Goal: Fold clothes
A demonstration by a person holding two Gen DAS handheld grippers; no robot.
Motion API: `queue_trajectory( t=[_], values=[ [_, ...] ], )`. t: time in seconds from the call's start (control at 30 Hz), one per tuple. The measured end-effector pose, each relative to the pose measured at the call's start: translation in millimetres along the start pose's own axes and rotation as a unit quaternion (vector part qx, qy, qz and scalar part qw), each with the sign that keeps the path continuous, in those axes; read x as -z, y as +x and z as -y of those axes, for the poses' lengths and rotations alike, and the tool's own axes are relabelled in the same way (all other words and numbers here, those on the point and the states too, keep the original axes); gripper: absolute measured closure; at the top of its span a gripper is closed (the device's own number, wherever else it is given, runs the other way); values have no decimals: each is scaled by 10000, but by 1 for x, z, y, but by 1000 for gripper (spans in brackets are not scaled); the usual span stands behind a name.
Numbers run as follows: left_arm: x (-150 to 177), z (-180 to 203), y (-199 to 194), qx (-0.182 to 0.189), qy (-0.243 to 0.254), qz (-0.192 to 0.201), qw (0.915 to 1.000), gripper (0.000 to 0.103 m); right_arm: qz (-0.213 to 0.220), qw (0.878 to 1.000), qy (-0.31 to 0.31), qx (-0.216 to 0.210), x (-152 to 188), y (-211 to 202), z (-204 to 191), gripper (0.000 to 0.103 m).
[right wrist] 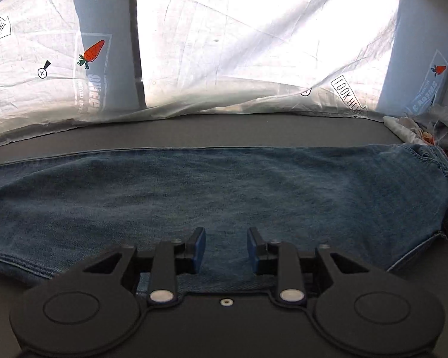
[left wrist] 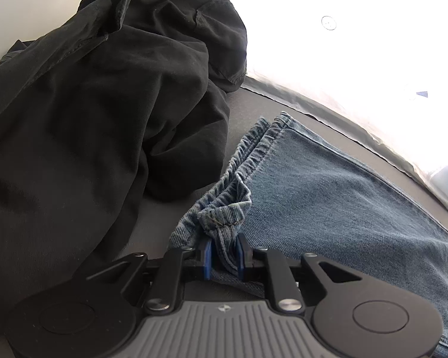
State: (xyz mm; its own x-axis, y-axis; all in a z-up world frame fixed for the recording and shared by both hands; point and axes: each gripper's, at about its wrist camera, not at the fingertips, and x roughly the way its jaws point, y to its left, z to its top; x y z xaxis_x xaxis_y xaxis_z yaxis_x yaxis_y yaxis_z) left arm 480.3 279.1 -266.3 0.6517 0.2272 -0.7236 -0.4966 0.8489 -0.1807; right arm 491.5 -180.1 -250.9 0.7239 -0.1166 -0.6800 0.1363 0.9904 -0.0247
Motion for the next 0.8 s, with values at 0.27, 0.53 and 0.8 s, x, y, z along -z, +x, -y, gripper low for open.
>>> queue_trajectory(
  t=[0.27,0.53,0.8],
  values=[
    [3,-21,-22,144,-838,-116,9963,73,519,9978,-325,259,40,14,-11,49],
    [2,-26,-33,17,-1241,32,9923,31,679,9976,43,101,46,14,1,40],
    [-1,-21,-11,-359,-1086,-36,9934,30,690,9975,63,121,48,14,1,39]
  ],
)
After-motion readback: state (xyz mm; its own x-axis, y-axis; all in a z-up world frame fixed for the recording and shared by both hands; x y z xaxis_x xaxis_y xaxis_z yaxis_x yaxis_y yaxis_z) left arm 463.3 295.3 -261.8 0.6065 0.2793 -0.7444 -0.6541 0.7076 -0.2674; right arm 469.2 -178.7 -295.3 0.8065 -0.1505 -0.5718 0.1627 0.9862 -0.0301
